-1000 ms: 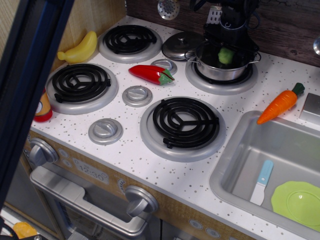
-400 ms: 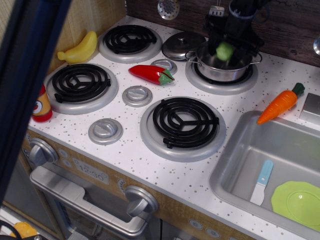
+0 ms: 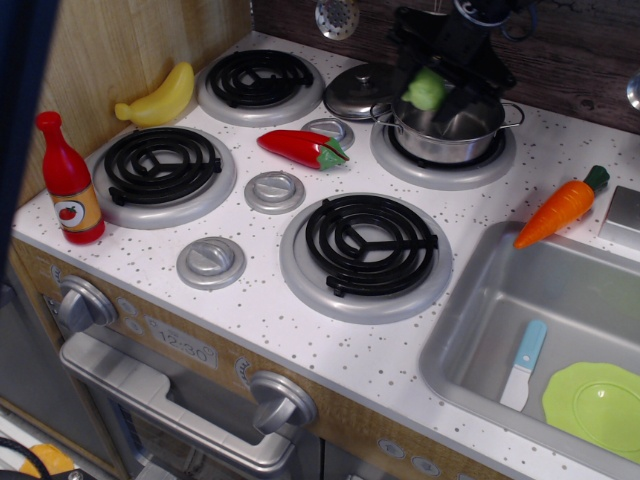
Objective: Take broccoli out of pan
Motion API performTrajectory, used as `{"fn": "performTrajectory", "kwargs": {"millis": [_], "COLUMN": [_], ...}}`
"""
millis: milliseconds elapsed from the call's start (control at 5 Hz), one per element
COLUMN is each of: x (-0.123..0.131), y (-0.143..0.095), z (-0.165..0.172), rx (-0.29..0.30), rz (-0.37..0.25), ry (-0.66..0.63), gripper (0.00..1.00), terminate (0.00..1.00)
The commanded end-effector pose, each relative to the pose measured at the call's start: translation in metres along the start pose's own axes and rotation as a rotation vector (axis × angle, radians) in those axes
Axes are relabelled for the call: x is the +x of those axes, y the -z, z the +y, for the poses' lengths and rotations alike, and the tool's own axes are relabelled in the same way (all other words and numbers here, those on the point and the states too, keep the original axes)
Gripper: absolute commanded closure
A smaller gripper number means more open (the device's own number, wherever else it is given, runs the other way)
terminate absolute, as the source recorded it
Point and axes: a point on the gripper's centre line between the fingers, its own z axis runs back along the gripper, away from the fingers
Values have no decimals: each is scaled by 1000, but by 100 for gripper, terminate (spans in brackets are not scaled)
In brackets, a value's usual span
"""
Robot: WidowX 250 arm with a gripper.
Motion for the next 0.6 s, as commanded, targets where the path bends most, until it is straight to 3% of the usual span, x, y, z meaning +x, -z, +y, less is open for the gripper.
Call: {"fn": "performTrajectory", "kwargs": {"millis": [0,200,400], "x": [-10,-41,-62], "y": [-33,-21,-15], "z": [13,13,7], "rx": [-37,-135,-204], "rz": [-46,57,101], "ry": [-79,-45,-15], "gripper": [100,100,100], "terminate": [0,0,0]}}
